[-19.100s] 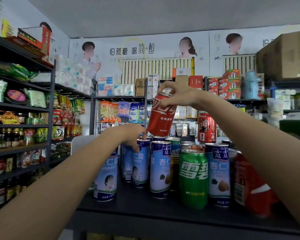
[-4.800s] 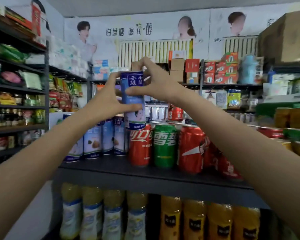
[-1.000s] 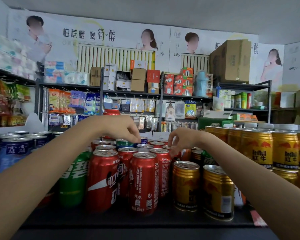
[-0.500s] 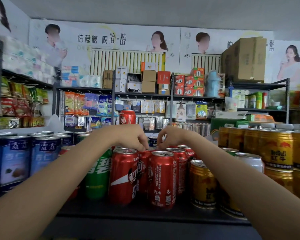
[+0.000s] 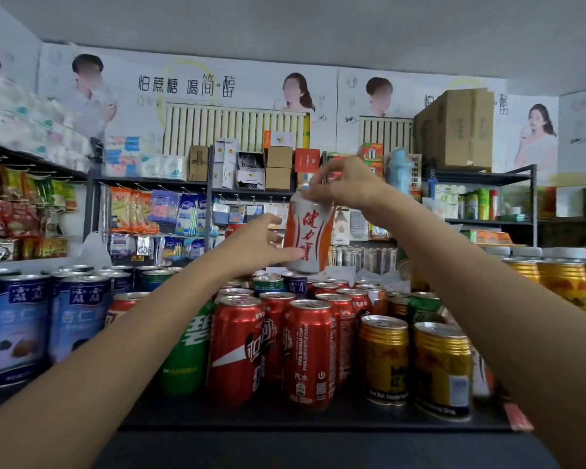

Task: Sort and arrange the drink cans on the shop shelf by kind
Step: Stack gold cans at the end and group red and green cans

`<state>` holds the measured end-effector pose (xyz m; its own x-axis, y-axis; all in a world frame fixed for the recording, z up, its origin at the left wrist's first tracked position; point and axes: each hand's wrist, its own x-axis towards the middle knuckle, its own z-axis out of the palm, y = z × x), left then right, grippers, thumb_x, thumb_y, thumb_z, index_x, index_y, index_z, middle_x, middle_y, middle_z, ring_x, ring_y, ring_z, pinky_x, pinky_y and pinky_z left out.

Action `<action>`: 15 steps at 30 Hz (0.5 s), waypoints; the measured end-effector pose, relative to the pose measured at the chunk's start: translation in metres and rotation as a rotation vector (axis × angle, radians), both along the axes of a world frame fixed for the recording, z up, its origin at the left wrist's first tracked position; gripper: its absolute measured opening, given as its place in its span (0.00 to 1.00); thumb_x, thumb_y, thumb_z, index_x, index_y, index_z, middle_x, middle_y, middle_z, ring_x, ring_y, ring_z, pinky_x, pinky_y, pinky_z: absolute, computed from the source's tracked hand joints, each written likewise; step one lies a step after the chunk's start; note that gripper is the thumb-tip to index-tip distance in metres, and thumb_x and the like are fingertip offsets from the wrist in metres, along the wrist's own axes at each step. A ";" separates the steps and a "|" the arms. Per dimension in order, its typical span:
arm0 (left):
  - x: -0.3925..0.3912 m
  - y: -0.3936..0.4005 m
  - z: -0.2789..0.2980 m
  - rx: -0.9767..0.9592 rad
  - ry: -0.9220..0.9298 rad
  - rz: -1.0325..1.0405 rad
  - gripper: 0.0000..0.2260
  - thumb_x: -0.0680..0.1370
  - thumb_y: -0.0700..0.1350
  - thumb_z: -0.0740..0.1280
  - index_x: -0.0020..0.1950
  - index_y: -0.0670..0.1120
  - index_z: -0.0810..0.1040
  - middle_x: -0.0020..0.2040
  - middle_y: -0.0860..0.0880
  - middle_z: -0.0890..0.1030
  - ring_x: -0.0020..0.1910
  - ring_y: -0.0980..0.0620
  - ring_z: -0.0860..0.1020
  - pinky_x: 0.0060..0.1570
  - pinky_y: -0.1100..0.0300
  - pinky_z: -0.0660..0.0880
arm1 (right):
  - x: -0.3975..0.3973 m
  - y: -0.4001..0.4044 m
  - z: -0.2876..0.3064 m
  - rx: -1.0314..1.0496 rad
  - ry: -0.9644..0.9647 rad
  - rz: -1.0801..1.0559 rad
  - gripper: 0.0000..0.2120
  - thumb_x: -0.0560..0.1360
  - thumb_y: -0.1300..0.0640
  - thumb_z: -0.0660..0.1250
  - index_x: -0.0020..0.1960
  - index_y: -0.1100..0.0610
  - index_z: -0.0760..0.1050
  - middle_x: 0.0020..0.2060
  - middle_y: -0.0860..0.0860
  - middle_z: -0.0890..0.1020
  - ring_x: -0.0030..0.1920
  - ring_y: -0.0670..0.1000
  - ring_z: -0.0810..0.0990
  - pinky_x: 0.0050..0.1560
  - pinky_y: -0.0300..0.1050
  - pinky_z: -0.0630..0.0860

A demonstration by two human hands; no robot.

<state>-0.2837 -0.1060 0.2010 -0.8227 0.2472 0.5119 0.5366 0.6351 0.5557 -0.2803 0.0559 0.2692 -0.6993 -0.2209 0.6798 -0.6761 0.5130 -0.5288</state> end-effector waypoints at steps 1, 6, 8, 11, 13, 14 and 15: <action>0.005 0.004 0.001 0.108 0.022 -0.050 0.32 0.71 0.49 0.72 0.71 0.46 0.62 0.64 0.47 0.74 0.57 0.51 0.76 0.50 0.60 0.74 | 0.010 -0.001 0.003 -0.003 0.016 0.034 0.07 0.71 0.61 0.71 0.42 0.59 0.73 0.39 0.51 0.79 0.39 0.48 0.80 0.39 0.37 0.76; 0.033 0.008 0.001 0.324 0.054 -0.164 0.38 0.60 0.53 0.75 0.68 0.52 0.64 0.60 0.50 0.76 0.58 0.52 0.75 0.58 0.55 0.71 | 0.046 -0.003 0.000 0.016 0.093 0.098 0.09 0.71 0.55 0.72 0.44 0.60 0.76 0.41 0.52 0.82 0.41 0.48 0.79 0.43 0.43 0.75; 0.045 0.003 -0.005 0.326 0.066 -0.174 0.41 0.56 0.54 0.74 0.67 0.54 0.63 0.58 0.51 0.76 0.58 0.53 0.75 0.58 0.55 0.71 | 0.054 -0.006 -0.008 0.027 0.102 0.125 0.11 0.70 0.53 0.72 0.44 0.60 0.76 0.40 0.51 0.82 0.42 0.47 0.79 0.44 0.42 0.75; 0.059 -0.007 -0.009 0.287 0.092 -0.125 0.43 0.54 0.54 0.75 0.67 0.57 0.61 0.58 0.52 0.76 0.57 0.53 0.75 0.59 0.53 0.71 | 0.060 -0.016 -0.020 0.015 0.099 0.194 0.09 0.70 0.54 0.72 0.40 0.58 0.75 0.36 0.48 0.79 0.38 0.43 0.77 0.38 0.35 0.71; 0.067 -0.020 -0.010 0.259 0.100 -0.065 0.46 0.55 0.54 0.75 0.70 0.55 0.60 0.60 0.52 0.75 0.59 0.52 0.74 0.60 0.50 0.71 | 0.061 -0.026 -0.024 0.008 0.092 0.226 0.10 0.70 0.53 0.72 0.42 0.59 0.76 0.38 0.51 0.81 0.39 0.46 0.79 0.40 0.37 0.76; 0.071 -0.029 -0.011 0.263 0.100 -0.036 0.47 0.55 0.54 0.76 0.71 0.54 0.60 0.61 0.51 0.75 0.59 0.51 0.74 0.61 0.49 0.71 | 0.061 -0.031 -0.025 0.010 0.080 0.260 0.11 0.70 0.53 0.72 0.44 0.60 0.76 0.40 0.53 0.81 0.41 0.47 0.79 0.43 0.40 0.76; 0.075 -0.039 -0.011 0.276 0.098 -0.015 0.48 0.54 0.54 0.76 0.72 0.54 0.60 0.61 0.50 0.76 0.59 0.51 0.75 0.61 0.48 0.71 | 0.061 -0.038 -0.027 0.018 0.059 0.309 0.12 0.71 0.53 0.72 0.47 0.60 0.77 0.42 0.54 0.82 0.42 0.48 0.80 0.46 0.41 0.77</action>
<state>-0.2088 -0.1449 0.1895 -0.7635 0.0997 0.6381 0.6044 0.4584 0.6516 -0.2190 0.0181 0.2421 -0.5568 -0.4296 0.7109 -0.8306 0.2875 -0.4768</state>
